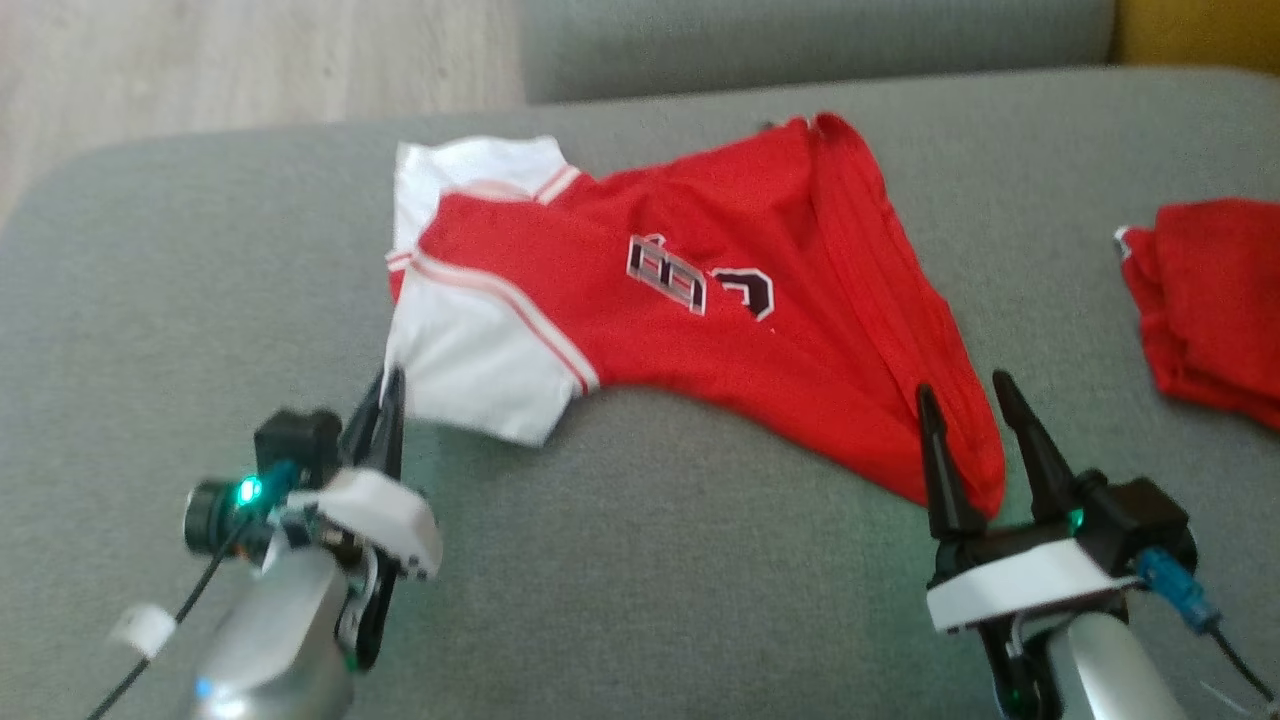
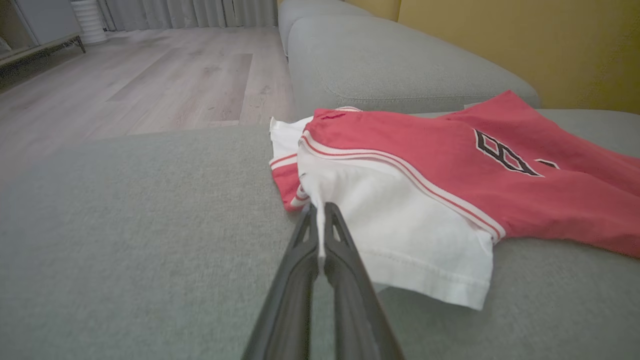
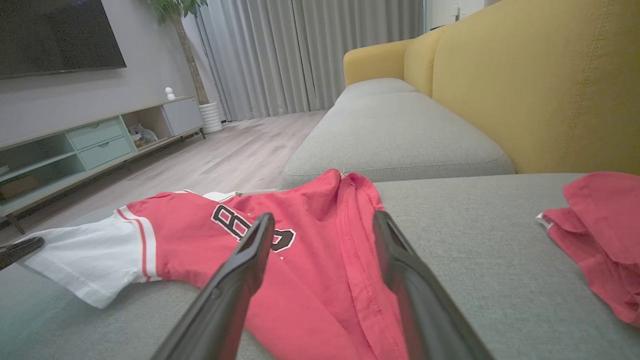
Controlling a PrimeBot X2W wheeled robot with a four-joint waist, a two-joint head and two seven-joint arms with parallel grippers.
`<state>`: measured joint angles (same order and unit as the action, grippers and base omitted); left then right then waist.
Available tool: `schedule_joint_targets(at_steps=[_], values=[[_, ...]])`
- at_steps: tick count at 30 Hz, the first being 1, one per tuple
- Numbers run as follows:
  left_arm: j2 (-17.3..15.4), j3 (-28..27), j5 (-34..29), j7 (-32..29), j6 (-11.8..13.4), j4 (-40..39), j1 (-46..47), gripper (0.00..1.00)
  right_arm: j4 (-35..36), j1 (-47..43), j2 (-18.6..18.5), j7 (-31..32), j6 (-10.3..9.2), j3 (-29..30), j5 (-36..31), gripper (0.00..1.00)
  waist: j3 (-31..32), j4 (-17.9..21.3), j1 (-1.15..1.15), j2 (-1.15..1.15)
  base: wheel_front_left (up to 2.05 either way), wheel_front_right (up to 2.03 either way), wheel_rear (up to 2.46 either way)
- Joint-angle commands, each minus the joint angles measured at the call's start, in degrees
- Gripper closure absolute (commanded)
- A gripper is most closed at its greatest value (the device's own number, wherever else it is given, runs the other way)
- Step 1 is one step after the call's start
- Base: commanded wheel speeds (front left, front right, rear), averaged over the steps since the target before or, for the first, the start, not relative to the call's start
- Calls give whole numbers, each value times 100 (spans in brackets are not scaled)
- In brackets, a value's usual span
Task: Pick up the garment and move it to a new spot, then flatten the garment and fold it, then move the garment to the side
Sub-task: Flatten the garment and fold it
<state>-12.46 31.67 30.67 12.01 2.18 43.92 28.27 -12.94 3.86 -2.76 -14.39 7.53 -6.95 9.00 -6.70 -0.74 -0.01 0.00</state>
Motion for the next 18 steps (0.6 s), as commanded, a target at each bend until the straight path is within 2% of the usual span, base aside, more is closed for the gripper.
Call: schedule_joint_targets(at_steps=[1,3,7,12,13,17,18], values=[[-311,-180,117,-105,17,-355,-100,100,83,14,-12,-61,-4,-129,54,0,355,-209,1,0,0,0,0],[-380,-190,152,-184,39,-485,-241,100,39,-37,-12,-61,-4,-139,70,0,465,-252,1,0,0,0,0],[-726,-229,290,-603,155,-1151,-810,100,-120,-193,-12,-61,-4,-166,127,0,756,-387,1,0,0,0,0],[-1144,-293,481,-1284,483,-2222,-1561,100,-238,-192,-12,-61,-4,-205,185,0,850,-469,1,0,0,0,0],[-1275,-228,524,-1582,562,-2646,-1850,100,-266,-187,-12,-61,-4,-202,222,0,862,-495,1,0,0,0,0],[-1479,-75,592,-2160,739,-3279,-2314,100,-309,-198,-12,-61,-4,-197,236,0,868,-542,1,0,0,0,0],[-1513,-52,560,-2248,833,-3403,-2382,88,-315,-197,-12,-61,-4,-187,234,0,867,-551,1,0,0,0,0]])
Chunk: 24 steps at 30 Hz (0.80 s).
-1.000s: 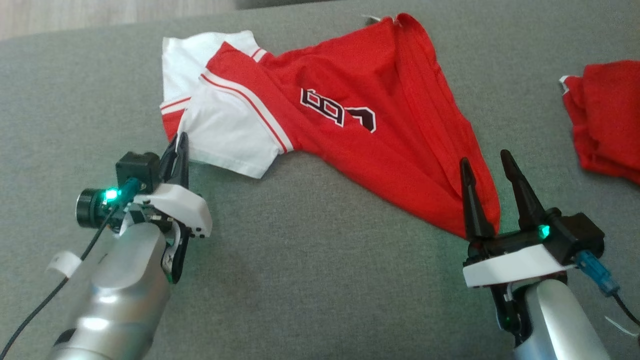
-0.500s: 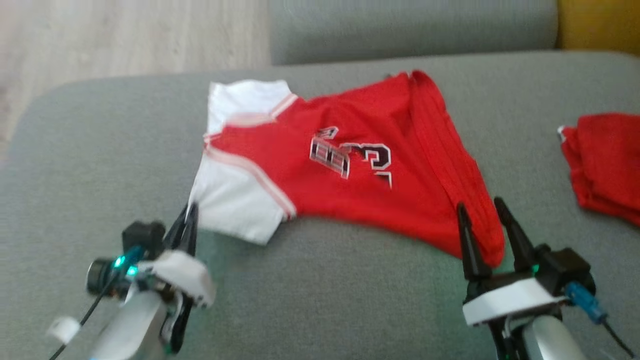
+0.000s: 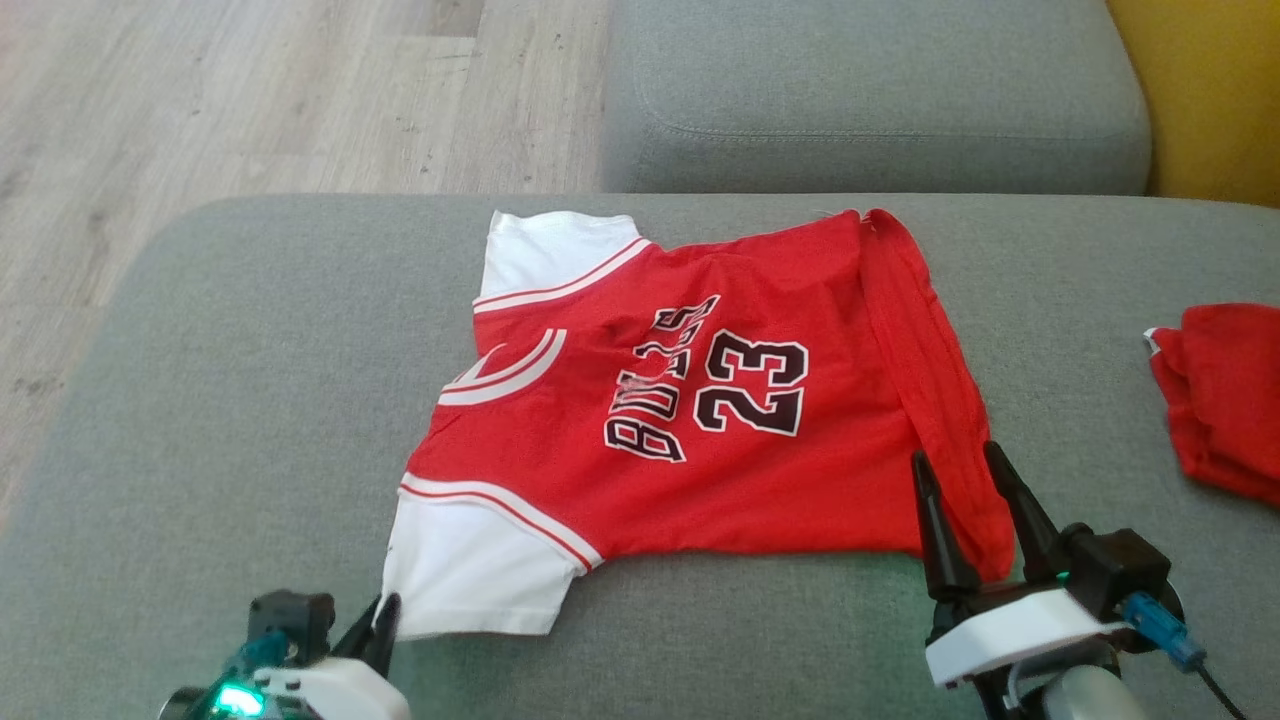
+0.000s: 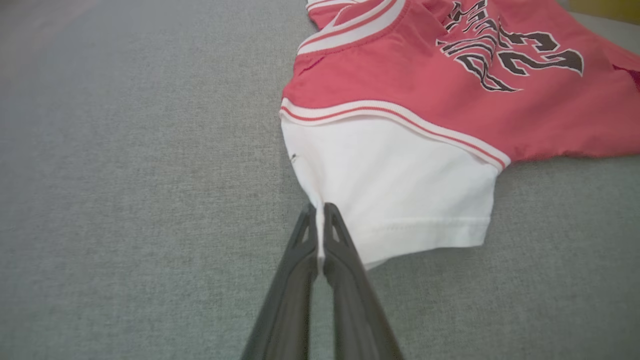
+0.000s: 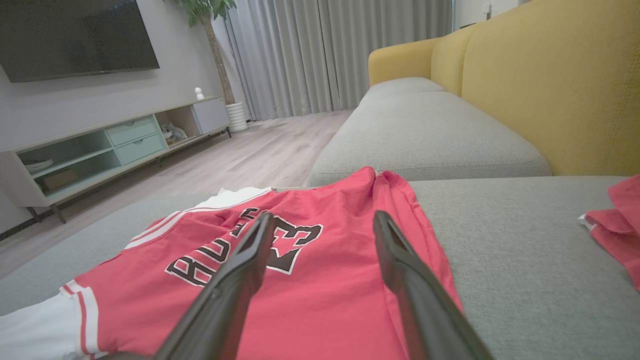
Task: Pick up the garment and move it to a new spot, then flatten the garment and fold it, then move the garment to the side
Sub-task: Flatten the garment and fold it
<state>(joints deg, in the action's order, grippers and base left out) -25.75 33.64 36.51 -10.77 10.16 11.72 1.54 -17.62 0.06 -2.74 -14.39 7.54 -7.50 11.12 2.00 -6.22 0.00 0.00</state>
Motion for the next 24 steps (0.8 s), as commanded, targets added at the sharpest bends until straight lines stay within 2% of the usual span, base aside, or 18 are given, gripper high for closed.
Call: schedule_joint_targets(at_steps=[1,2,5,9,17,24], values=[[-202,-258,-70,13,152,-302,254,26,148,189,-14,-61,-5,-121,17,0,-7,-8,0,0,0,0,0],[-207,-292,-111,42,262,-399,240,0,150,199,-14,-61,-5,-104,8,0,-11,-8,0,0,0,0,0],[-198,-339,-327,250,506,-603,301,0,240,236,-14,-61,-5,-63,-6,0,-31,-5,0,0,0,0,0],[-62,-426,-634,890,681,-760,536,0,506,259,-14,-61,-5,-18,-12,0,-47,11,0,0,0,0,0],[354,-497,-883,2177,759,-552,651,0,1152,248,-14,-61,-5,73,-41,0,-76,98,0,0,0,0,0],[620,-479,-893,2467,715,-65,556,0,1428,138,-14,-61,-5,22,-105,0,-134,183,0,0,0,0,0]])
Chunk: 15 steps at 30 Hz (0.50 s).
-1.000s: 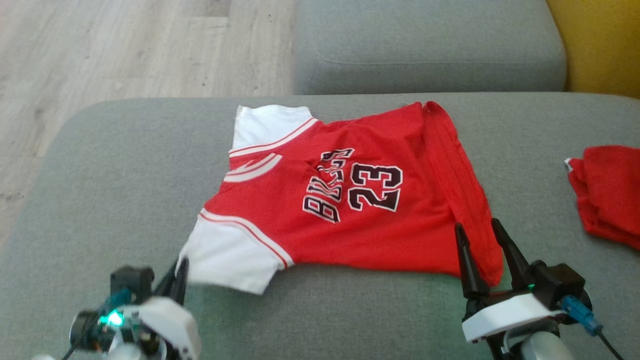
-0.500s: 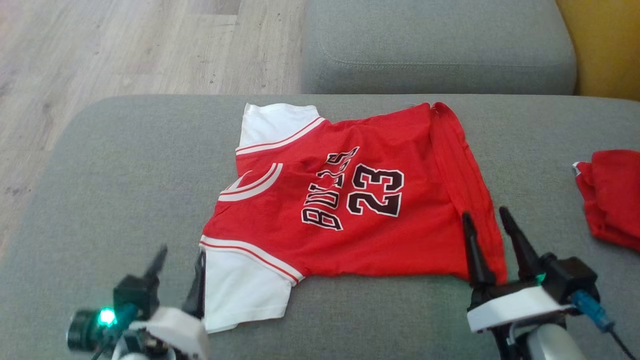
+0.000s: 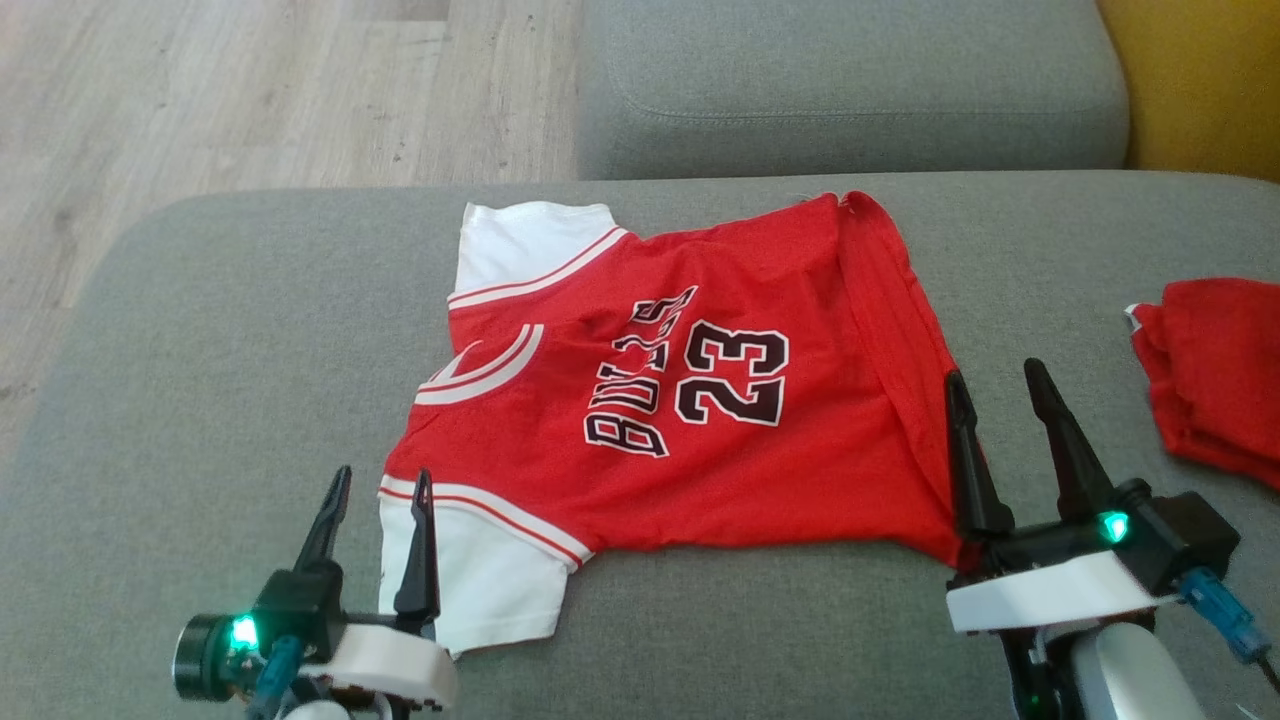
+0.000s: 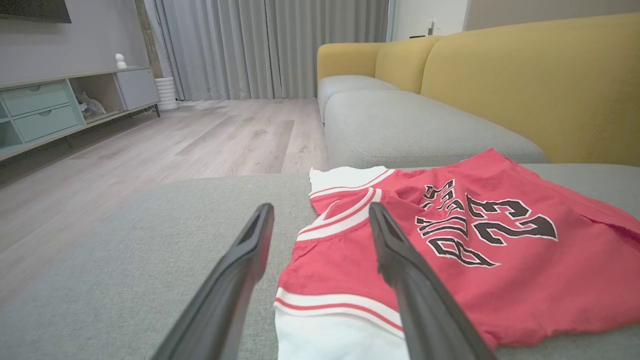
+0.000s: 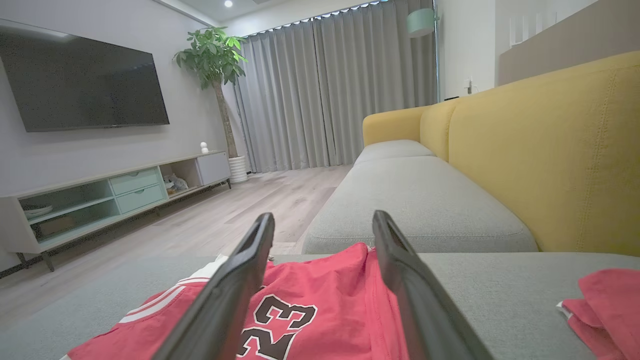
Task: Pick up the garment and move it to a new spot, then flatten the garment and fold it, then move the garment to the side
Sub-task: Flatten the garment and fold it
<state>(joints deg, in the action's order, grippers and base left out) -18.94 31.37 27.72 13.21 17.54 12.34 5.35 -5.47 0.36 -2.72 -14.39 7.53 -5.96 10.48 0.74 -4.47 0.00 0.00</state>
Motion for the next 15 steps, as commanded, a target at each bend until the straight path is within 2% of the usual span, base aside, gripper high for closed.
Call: schedule_joint_targets(at_steps=[1,5,10,15], values=[[-41,-245,-14,81,-39,-67,172,0,226,95,-16,-61,-4,-121,-43,0,-20,13,0,0,0,0,0],[-33,-214,7,-4,-55,190,177,0,235,67,-16,-61,-4,-105,-49,0,-70,20,0,0,0,0,0],[-7,-98,145,-672,1,762,187,0,189,103,-16,-61,-4,-103,-84,0,-225,25,0,0,0,0,0],[50,33,327,-1247,-81,1127,160,0,142,131,-16,-61,-4,-67,-97,0,-352,22,0,0,0,0,0]])
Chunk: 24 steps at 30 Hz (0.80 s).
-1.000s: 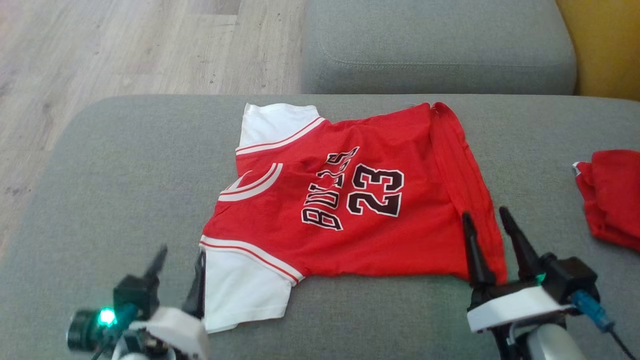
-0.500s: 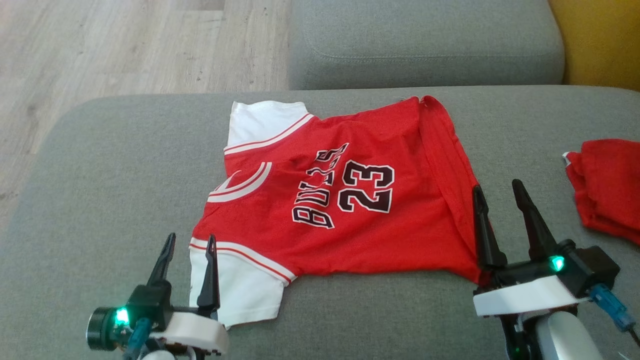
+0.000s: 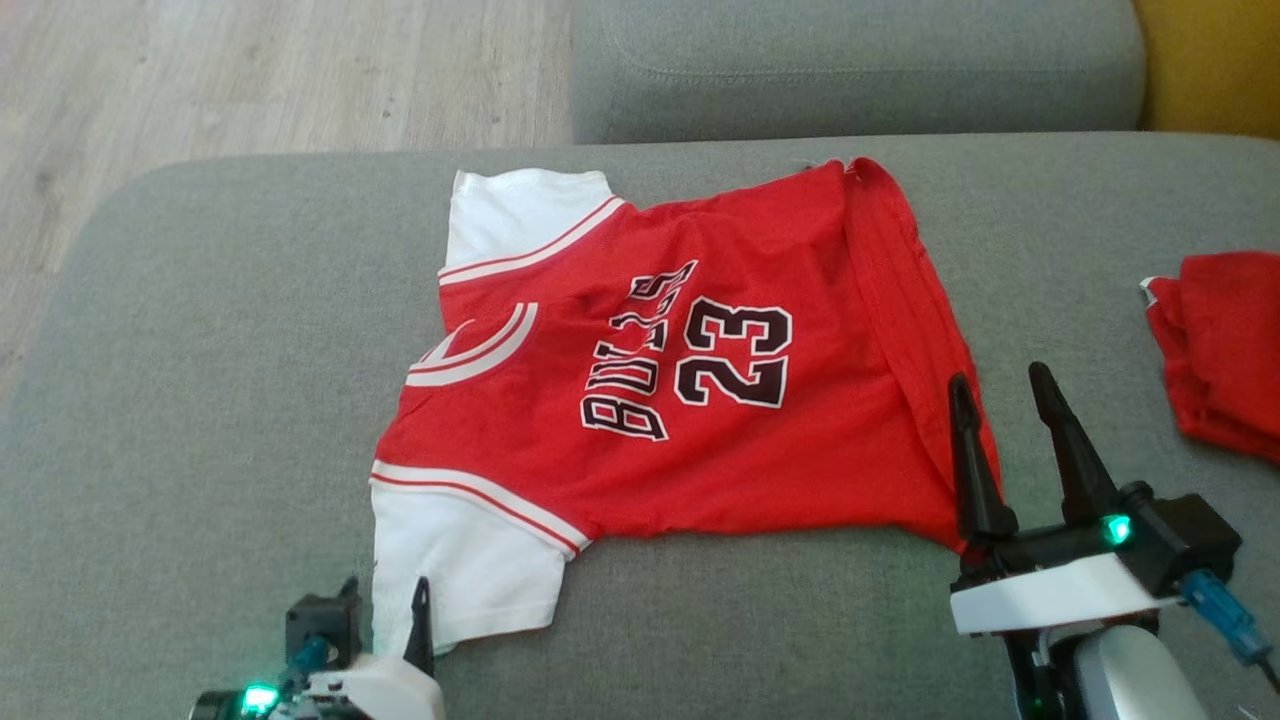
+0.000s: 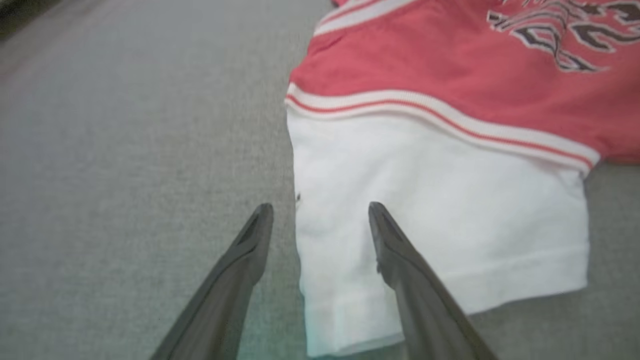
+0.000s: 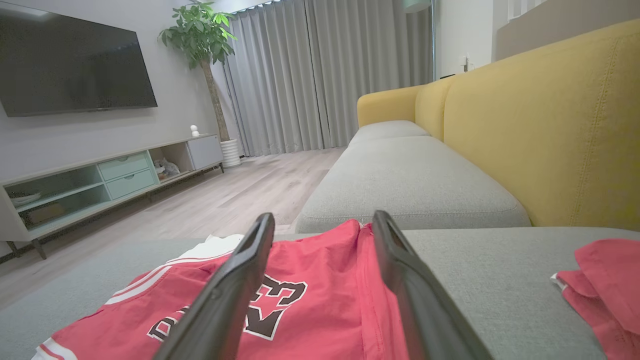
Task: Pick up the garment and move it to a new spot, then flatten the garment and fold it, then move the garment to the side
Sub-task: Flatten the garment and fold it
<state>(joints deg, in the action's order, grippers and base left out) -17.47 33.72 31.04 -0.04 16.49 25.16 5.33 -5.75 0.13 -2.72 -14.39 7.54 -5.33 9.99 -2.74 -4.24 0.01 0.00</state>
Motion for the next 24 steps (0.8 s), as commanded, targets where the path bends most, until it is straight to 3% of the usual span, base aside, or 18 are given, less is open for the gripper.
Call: schedule_joint_targets(at_steps=[1,11,12,13,14,20,24], values=[[-70,-205,62,5,-11,-126,165,0,167,159,-16,-61,-5,-124,-53,0,-28,-2,-1,0,0,0,0],[-57,-168,275,-572,11,42,215,0,84,244,-16,-61,-5,-100,-32,0,-141,25,-1,0,0,0,0],[-61,-144,309,-659,-29,38,206,16,69,250,-16,-61,-5,-99,-26,0,-142,31,-1,0,0,0,0],[-65,-123,348,-736,-82,25,201,67,50,256,-16,-61,-5,-96,-24,0,-143,36,-1,0,0,0,0],[-64,-107,383,-790,-126,2,192,100,22,259,-16,-61,-5,-87,-24,0,-142,40,-1,0,0,0,0],[-76,-91,379,-631,-185,-321,175,100,-710,229,-16,48,-5,273,-236,0,-72,58,-1,0,0,0,0],[-132,-254,216,-167,3,-670,305,100,-1285,328,-16,287,-5,463,-399,0,-41,48,-1,0,0,0,0]])
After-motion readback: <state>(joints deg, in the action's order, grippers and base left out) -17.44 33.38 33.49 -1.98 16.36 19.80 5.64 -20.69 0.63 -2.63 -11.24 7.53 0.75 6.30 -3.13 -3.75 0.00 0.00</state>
